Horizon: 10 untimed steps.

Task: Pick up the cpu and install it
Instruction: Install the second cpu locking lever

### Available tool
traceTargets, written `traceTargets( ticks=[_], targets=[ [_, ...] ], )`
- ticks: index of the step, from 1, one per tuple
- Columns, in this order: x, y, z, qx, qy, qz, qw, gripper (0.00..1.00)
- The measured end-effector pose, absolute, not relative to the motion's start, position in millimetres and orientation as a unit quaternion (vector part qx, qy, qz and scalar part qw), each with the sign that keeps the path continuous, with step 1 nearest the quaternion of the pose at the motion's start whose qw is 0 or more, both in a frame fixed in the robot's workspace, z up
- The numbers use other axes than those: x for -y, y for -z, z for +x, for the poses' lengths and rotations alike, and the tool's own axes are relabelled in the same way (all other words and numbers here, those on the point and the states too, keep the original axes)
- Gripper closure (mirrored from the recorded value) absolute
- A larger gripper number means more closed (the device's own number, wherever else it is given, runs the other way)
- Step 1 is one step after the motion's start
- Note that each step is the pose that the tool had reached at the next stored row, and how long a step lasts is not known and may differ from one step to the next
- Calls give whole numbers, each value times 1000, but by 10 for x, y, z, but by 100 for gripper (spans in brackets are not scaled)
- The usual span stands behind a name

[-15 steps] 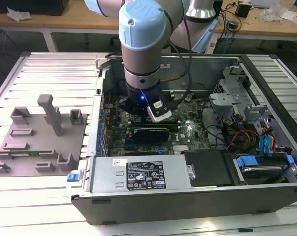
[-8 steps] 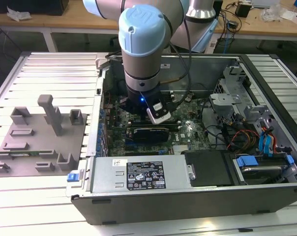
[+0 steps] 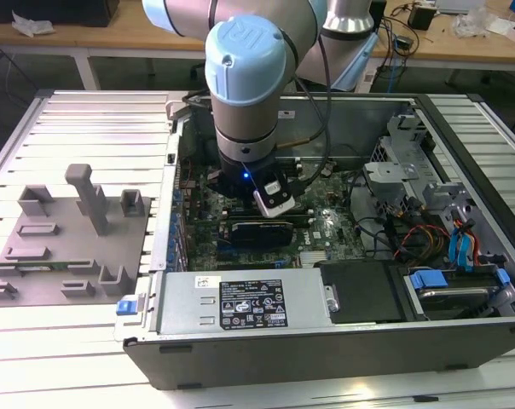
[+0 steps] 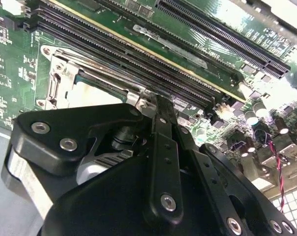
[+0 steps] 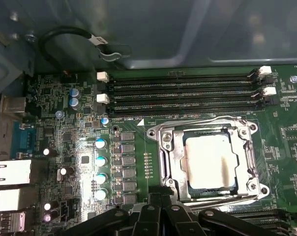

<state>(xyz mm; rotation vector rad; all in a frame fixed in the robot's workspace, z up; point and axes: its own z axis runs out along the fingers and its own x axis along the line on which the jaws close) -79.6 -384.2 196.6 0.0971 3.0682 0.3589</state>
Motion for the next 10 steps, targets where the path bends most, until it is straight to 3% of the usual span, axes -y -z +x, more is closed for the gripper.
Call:
traceTargets(
  ticks=[10],
  targets=[
    [3841,-2374,-796,-993,-112,31,26,89]
  ],
)
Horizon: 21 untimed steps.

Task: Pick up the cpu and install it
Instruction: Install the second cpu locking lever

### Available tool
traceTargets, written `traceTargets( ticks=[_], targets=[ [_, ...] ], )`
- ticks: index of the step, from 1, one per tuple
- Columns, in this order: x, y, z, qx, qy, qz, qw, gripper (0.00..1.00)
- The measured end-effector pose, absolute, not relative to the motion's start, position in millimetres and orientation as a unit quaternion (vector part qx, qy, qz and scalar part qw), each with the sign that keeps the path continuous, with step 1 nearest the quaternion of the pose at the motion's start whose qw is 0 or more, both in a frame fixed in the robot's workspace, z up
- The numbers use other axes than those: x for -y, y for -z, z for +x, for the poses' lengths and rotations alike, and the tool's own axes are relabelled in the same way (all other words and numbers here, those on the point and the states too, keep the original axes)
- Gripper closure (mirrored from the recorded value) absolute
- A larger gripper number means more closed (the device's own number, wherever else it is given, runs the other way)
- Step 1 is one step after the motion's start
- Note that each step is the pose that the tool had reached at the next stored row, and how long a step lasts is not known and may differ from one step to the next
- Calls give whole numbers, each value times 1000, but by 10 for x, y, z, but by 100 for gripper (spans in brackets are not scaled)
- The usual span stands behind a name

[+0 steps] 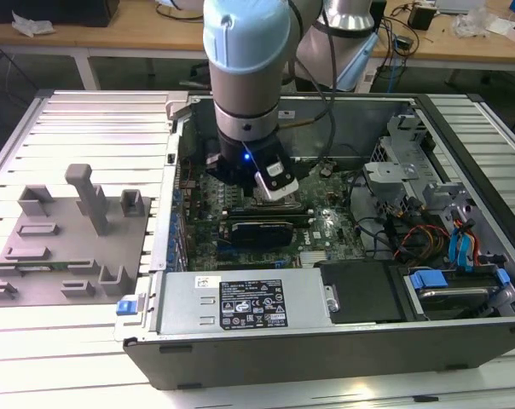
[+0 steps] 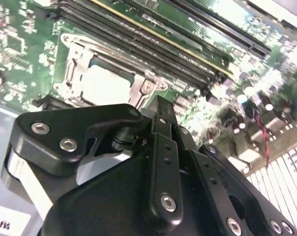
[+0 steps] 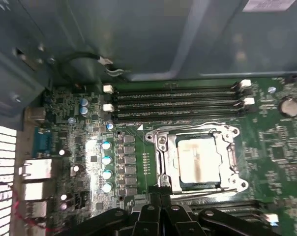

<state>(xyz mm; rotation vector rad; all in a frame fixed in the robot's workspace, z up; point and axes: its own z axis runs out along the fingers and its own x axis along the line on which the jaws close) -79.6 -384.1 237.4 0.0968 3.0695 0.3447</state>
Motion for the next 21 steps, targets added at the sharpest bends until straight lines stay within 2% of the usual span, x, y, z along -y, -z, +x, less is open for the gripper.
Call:
traceTargets(
  ticks=[3,11,21],
  targets=[
    [3840,-2484,-795,-993,-108,31,26,89],
    [3832,-2485,-382,-994,-103,32,26,89],
    [3617,-2485,-342,-996,-83,32,27,89]
  ],
)
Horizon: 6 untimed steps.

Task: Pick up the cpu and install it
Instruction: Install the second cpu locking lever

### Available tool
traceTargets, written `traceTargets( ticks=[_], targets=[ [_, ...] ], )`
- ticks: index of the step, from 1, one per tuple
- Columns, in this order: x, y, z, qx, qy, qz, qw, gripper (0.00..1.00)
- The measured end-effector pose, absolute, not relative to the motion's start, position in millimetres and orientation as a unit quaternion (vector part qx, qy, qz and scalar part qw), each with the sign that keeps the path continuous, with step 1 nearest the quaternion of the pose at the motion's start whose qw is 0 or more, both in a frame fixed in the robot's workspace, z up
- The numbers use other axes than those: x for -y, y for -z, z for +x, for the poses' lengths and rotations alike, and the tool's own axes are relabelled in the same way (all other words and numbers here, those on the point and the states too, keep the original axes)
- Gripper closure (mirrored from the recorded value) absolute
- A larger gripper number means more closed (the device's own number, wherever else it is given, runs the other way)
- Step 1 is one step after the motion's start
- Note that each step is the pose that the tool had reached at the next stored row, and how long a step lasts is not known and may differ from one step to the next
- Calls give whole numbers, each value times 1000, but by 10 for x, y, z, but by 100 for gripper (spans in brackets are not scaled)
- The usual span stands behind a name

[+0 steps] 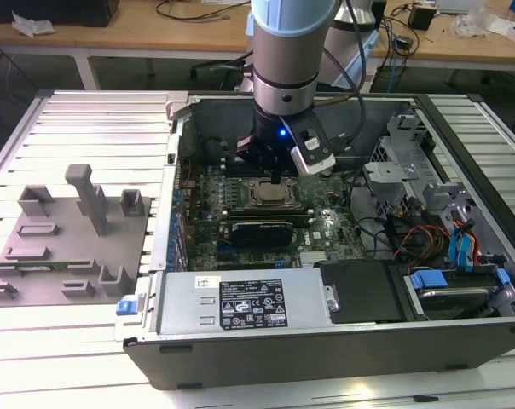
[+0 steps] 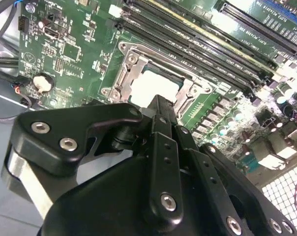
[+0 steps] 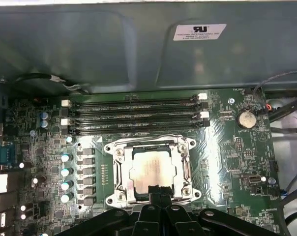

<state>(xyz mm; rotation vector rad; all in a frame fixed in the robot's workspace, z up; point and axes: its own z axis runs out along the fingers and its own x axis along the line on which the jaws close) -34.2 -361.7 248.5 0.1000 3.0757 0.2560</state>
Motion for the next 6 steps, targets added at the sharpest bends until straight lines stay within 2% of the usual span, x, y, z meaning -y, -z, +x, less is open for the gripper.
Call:
traceTargets(
  ticks=[6],
  targets=[
    [3615,-2485,-343,-996,-83,32,27,89]
  ],
)
